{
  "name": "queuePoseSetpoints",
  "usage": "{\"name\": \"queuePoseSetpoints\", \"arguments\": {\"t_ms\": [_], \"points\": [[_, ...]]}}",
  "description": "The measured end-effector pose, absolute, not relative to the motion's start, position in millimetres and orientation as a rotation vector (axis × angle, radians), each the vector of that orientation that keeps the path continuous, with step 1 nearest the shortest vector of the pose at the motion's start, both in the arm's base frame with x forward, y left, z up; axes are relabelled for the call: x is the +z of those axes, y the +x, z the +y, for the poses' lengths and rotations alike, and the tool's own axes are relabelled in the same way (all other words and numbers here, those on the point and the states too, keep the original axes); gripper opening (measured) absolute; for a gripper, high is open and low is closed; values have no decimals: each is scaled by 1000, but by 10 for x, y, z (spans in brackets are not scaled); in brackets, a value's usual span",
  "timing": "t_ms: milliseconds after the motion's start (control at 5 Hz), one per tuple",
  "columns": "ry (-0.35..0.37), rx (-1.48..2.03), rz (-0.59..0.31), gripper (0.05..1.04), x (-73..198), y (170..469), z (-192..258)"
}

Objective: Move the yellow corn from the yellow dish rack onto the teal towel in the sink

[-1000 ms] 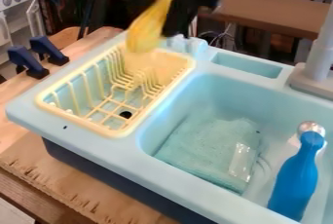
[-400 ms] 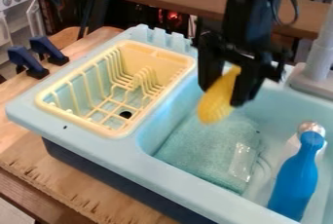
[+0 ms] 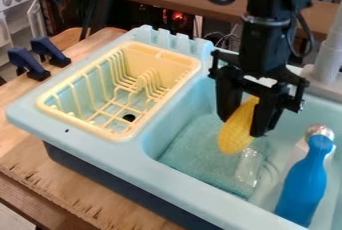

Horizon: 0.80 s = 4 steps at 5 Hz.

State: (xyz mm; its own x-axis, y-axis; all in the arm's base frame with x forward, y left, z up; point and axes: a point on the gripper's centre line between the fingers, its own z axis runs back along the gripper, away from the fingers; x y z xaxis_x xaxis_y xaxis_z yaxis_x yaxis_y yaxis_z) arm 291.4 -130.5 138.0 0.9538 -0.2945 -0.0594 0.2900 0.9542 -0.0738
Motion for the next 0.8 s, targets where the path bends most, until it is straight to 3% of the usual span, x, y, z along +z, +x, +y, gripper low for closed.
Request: {"name": "queuePoseSetpoints", "arguments": {"t_ms": [400,600,800], "points": [[-60,-286,145,677,1129,2899,-1249],[-68,-286,168,751,1028,2895,-1213],[-74,-298,199,932,969,2878,-1220]]}}
